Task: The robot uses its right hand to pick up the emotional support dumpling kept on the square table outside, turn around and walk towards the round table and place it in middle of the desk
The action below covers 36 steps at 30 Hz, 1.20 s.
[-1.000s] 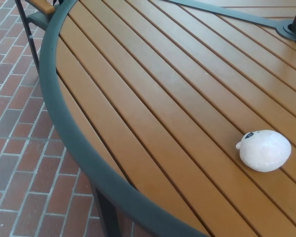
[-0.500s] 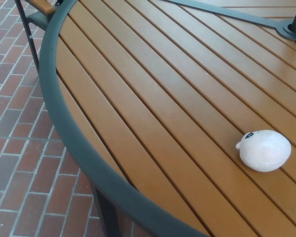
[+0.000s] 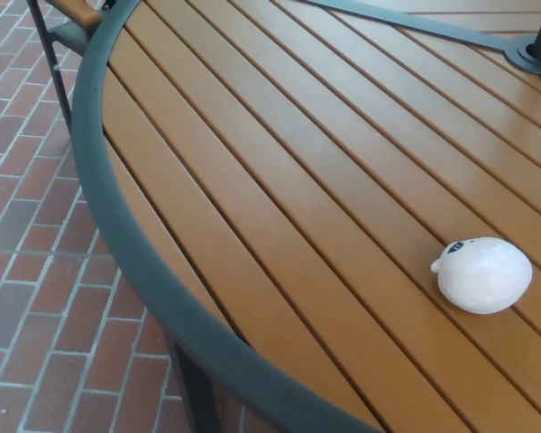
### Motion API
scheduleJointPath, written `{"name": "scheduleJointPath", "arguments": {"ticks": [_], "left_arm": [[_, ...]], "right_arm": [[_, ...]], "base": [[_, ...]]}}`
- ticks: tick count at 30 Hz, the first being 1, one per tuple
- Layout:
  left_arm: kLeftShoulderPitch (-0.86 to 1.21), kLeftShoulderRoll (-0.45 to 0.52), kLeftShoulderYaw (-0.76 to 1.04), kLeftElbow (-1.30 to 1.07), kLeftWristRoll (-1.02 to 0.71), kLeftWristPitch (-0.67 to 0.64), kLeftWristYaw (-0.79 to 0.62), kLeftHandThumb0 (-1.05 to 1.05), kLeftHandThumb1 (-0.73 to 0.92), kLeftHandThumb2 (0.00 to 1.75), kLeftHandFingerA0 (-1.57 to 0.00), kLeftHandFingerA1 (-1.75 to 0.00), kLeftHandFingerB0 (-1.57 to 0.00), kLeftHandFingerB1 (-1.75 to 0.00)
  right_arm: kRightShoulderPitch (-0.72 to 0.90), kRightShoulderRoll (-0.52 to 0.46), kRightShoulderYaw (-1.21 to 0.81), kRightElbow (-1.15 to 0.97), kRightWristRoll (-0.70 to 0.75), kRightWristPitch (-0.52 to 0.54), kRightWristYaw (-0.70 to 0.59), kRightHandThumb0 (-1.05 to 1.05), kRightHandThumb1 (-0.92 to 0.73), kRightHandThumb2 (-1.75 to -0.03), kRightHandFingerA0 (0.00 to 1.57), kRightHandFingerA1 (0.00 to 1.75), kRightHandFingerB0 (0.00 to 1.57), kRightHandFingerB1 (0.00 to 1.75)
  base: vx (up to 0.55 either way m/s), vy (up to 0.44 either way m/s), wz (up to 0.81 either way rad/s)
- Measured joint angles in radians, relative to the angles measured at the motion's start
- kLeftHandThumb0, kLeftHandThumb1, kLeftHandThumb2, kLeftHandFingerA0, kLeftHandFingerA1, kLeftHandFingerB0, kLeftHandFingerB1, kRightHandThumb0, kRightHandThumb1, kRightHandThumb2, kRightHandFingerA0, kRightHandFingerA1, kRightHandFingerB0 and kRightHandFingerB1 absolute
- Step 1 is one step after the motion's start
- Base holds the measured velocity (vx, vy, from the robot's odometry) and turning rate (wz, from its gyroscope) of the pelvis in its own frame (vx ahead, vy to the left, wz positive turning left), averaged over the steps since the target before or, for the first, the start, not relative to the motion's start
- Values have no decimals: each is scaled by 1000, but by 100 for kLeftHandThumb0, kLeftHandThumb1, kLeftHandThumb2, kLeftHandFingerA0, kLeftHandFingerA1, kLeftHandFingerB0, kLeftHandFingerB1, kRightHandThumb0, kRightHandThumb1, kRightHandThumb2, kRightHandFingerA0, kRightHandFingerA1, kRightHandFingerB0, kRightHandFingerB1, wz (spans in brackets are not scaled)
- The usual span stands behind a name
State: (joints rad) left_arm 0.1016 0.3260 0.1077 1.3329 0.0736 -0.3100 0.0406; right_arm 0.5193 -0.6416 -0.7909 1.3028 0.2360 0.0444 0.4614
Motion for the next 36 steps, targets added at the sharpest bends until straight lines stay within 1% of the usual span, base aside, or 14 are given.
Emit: {"name": "scheduleJointPath", "arguments": {"ticks": [32, 33, 34, 35, 36], "left_arm": [[5, -4, 13, 0, 1, 0, 1, -30, 73, 64, -55, -99, -53, -71], [5, -5, 12, 0, 1, 0, 1, 8, 76, 64, -54, -91, -48, -69], [4, -5, 12, 0, 1, 0, 1, 8, 76, 64, -54, -91, -48, -69], [5, -11, 28, -3, -4, 0, 1, 24, 58, 71, -73, -96, -63, -77], [8, -22, 54, -7, -14, -2, 4, 24, 58, 71, -73, -96, -63, -77]], "right_arm": [[0, -24, 48, 2, 49, 0, -2, -44, -74, -62, 43, 39, 34, 36], [0, -26, 48, 3, 49, 0, -2, -44, -74, -62, 43, 39, 34, 36], [0, -27, 48, 3, 50, 0, -2, -44, -74, -62, 43, 39, 34, 36], [0, -27, 48, 3, 51, 0, -2, -44, -74, -62, 43, 39, 34, 36], [0, -27, 48, 3, 51, 0, -2, -44, -74, -62, 43, 39, 34, 36]], "base": [[0, 0, 0], [0, 0, 0], [0, 0, 0], [0, 0, 0], [0, 0, 0]]}}
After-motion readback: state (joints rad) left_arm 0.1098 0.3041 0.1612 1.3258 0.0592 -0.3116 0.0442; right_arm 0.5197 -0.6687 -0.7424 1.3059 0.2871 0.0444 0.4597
